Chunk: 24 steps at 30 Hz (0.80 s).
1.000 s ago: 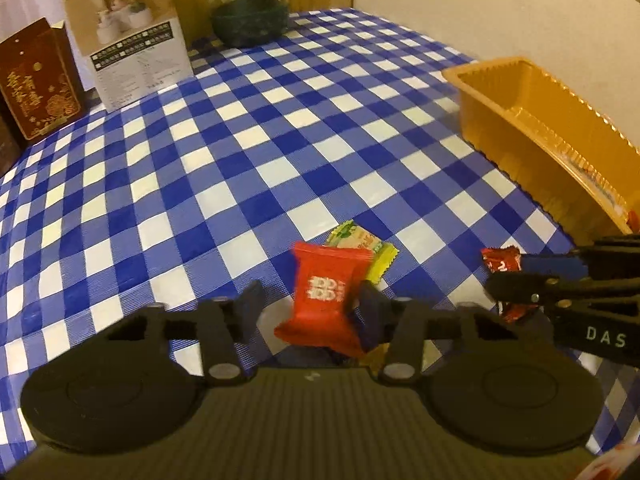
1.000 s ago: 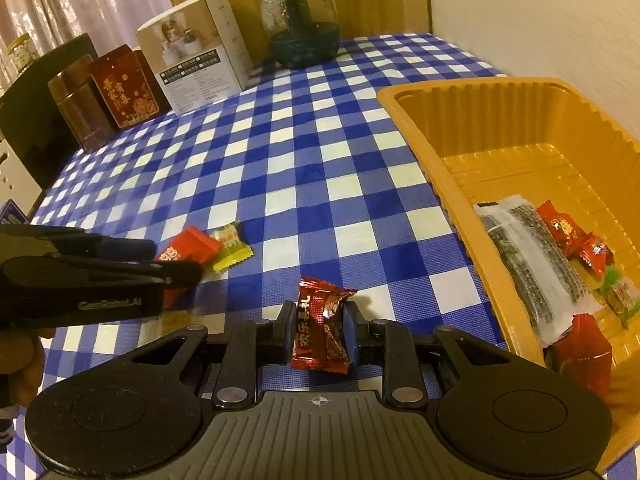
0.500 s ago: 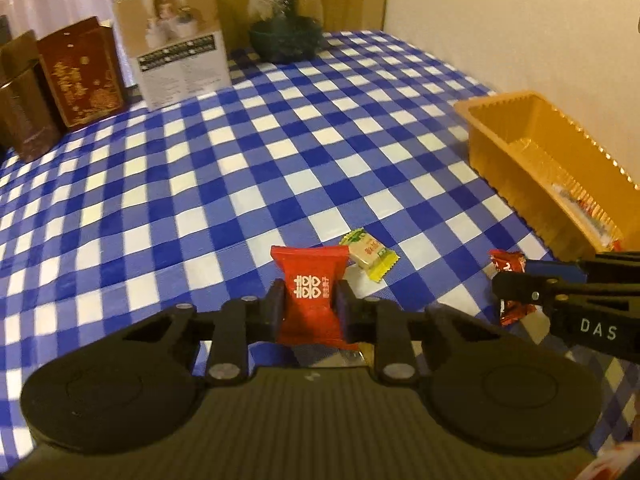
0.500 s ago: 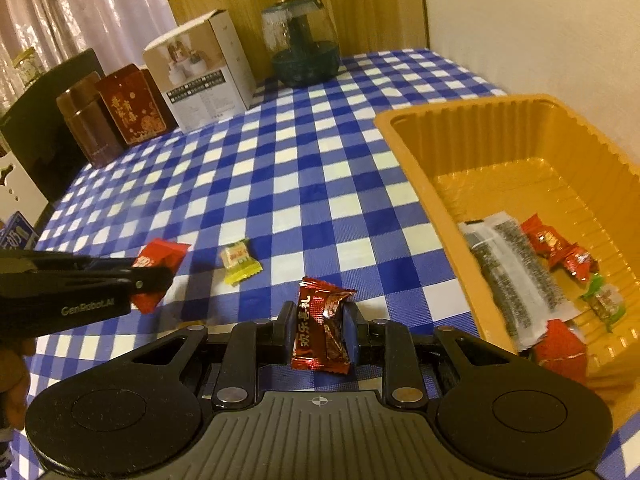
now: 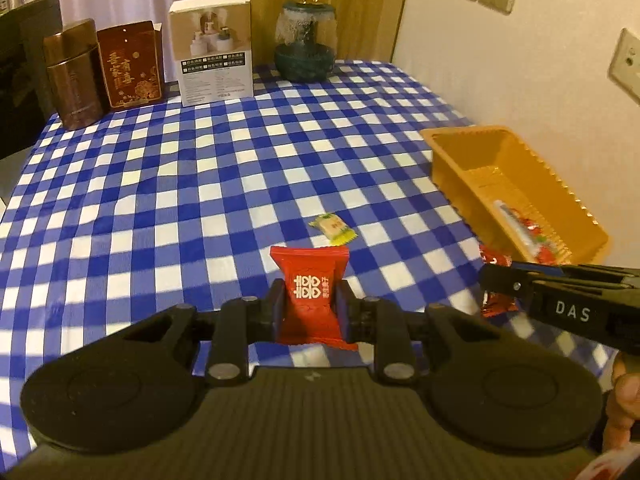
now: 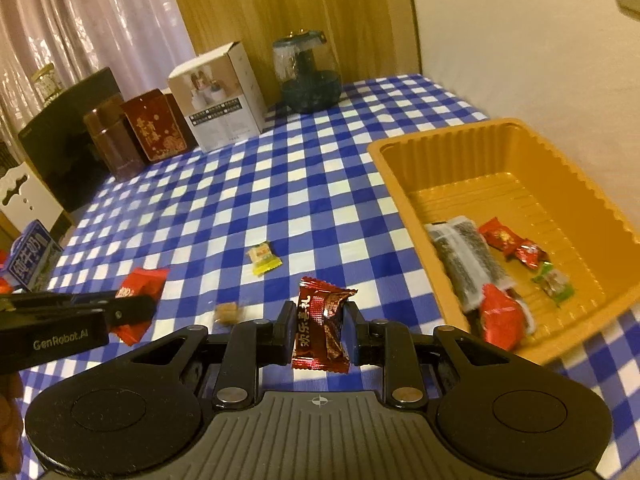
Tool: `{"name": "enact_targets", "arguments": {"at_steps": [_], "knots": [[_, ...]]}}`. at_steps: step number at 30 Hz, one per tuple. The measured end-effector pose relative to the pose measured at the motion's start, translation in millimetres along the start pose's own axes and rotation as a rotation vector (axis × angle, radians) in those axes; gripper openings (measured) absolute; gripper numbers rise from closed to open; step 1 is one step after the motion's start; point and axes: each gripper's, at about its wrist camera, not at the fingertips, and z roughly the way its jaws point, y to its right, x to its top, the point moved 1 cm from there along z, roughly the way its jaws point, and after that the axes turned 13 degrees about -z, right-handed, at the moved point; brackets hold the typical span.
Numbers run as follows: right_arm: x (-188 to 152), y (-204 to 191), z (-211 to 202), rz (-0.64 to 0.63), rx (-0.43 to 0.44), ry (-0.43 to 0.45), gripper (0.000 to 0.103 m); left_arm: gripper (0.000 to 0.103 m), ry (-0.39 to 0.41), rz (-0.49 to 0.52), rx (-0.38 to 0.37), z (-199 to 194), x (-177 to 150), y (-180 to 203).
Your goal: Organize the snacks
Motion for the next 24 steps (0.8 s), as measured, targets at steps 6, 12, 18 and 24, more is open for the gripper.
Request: {"name": "enact_targets", "arguments": {"at_steps": [6,12,18,24], "knots": [[-6,3,-35,0.0,-0.013,0.029,0.025,0.023,0.021,-0.037,-0.031,-31,-17,16],[-12,14,-66,0.014,-0.038,0.055,0.025,0.023,0.033,-0.03,-0.053,-50,-26,35],[-17,26,-87,0.026,-0.061,0.074,0.025,0.023,0.043,-0.012,-0.068,-62,-29,52],[-18,36,-100,0.043,-0.082,0.084,0.025,0.023,0.048,-0.001,-0.081,-71,-28,65]]}}
